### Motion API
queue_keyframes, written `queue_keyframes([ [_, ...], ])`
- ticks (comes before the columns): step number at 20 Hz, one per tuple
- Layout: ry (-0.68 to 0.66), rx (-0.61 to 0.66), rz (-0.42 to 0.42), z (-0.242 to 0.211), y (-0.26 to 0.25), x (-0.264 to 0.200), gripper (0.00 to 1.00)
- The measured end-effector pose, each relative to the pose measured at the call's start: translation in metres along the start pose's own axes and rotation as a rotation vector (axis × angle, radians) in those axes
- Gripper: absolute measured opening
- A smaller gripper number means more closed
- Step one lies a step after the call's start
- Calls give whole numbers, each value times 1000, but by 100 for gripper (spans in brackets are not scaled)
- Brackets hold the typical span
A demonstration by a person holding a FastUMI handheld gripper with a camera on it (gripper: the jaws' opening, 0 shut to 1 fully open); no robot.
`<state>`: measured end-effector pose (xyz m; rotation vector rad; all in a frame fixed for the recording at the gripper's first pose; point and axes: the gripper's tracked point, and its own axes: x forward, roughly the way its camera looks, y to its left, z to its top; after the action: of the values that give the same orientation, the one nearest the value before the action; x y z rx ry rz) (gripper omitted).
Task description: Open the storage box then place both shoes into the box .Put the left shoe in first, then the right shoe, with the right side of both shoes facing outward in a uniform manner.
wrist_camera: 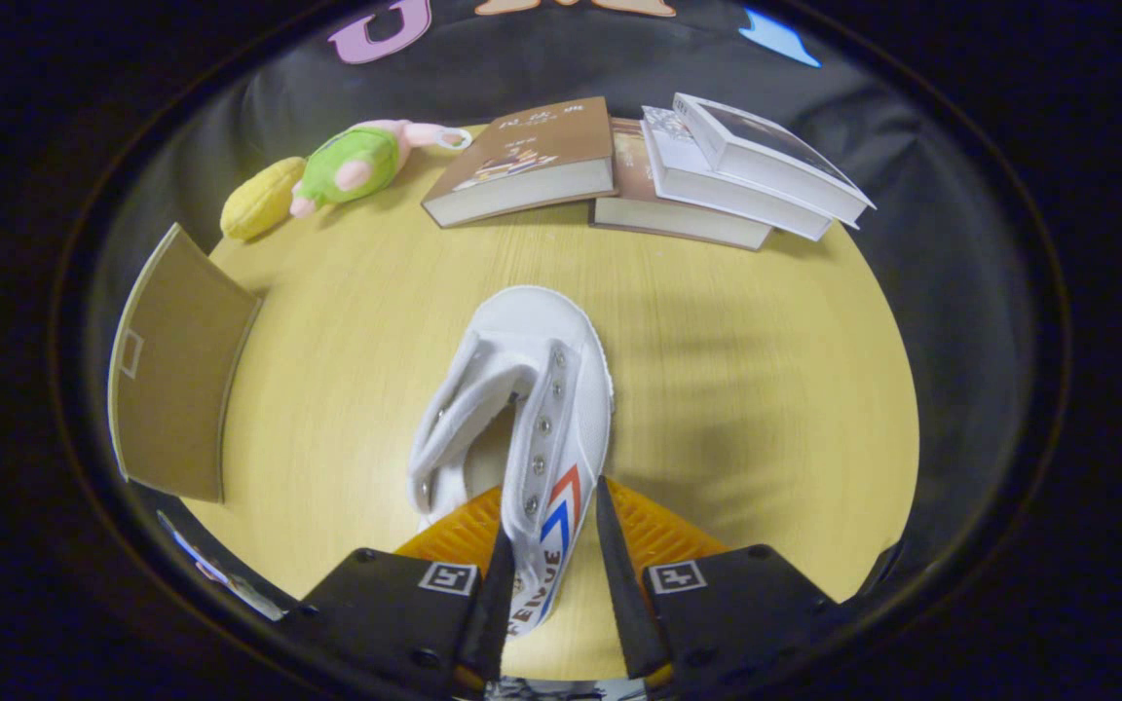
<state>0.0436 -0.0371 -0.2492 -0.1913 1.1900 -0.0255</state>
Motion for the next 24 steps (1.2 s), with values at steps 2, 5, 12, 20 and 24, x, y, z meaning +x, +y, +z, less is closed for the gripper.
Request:
queue_keyframes([
  [2,1,2,-3,1,0,1,43],
  [5,12,25,-16,0,-3,1,34],
  [12,-33,18,14,0,-8,3,25],
  [20,-97,122,38,0,-16,5,6],
  [24,-84,200,110,-4,-6,3,4],
])
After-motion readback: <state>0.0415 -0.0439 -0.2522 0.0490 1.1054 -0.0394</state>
